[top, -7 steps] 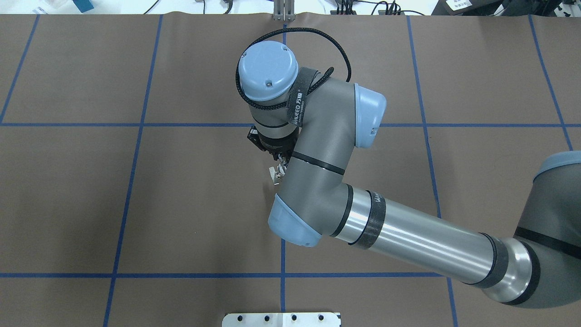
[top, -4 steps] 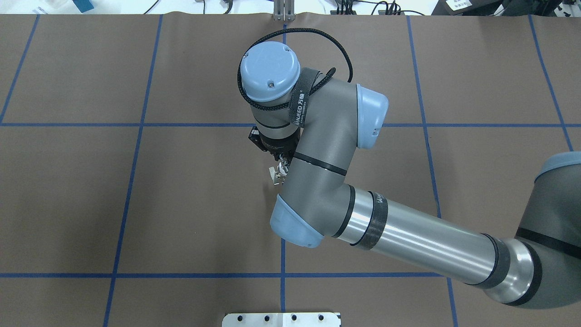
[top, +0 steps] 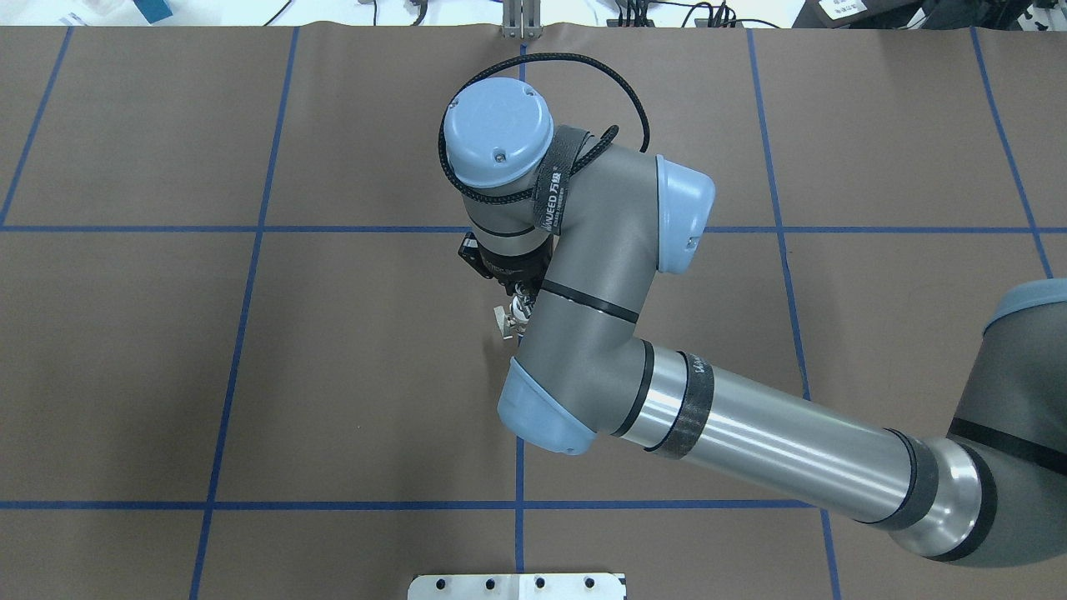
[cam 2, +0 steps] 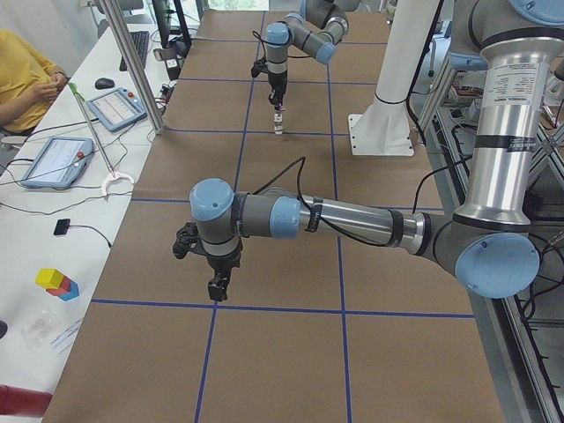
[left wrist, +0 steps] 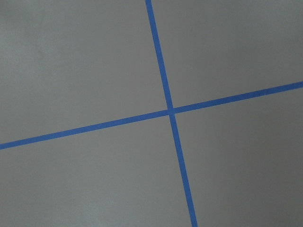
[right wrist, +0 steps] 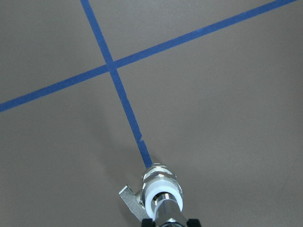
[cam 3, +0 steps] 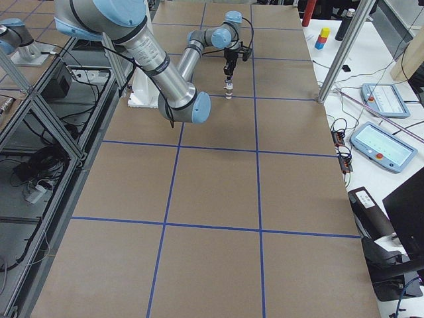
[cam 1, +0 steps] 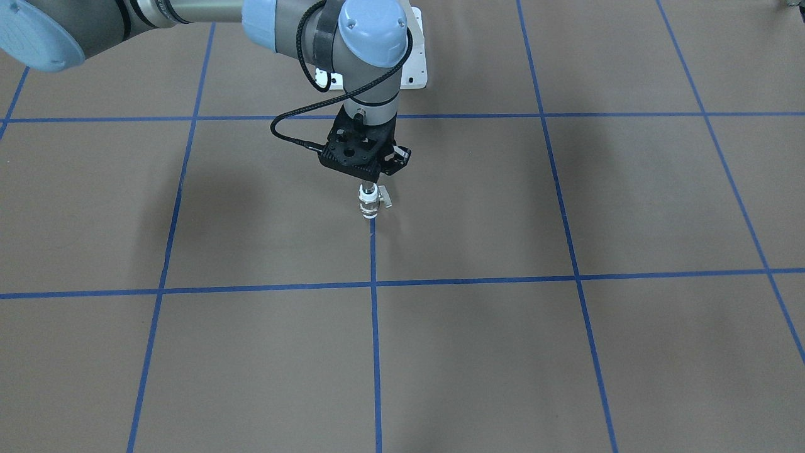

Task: Assemble PPR valve and pipe with both arms
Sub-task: 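Lower the silver fitting with the right gripper into the valve top and press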

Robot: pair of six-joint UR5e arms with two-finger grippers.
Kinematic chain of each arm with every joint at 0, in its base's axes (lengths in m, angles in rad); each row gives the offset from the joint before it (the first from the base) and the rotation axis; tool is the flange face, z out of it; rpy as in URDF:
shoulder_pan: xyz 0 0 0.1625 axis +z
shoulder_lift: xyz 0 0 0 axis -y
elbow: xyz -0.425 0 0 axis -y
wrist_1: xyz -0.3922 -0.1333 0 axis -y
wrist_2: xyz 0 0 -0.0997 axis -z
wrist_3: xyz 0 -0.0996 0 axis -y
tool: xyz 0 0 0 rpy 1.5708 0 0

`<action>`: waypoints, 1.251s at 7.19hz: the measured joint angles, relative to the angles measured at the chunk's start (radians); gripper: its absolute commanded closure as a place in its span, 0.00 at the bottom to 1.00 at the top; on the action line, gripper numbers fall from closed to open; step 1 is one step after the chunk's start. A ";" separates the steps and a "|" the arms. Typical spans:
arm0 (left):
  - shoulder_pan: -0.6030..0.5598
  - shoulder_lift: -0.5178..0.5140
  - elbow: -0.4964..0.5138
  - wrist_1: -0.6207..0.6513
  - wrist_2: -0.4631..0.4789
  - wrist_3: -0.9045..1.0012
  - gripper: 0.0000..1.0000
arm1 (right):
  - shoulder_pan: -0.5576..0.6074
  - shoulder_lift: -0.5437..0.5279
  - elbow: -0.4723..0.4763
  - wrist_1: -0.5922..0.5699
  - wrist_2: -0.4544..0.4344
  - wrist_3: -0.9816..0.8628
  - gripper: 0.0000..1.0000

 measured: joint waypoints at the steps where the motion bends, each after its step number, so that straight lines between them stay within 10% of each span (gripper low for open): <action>1: 0.000 0.000 0.000 0.000 0.000 0.000 0.00 | 0.000 0.001 -0.001 0.000 0.000 0.001 0.66; 3: 0.000 0.000 0.000 0.000 0.000 0.000 0.00 | 0.000 -0.001 -0.001 0.001 0.000 0.001 0.54; 6: 0.000 0.000 0.000 0.000 -0.001 0.000 0.00 | 0.000 -0.005 -0.001 0.002 -0.001 -0.001 0.02; 9: 0.000 0.000 0.003 0.000 0.000 0.000 0.00 | 0.001 -0.002 0.007 0.003 -0.002 -0.014 0.01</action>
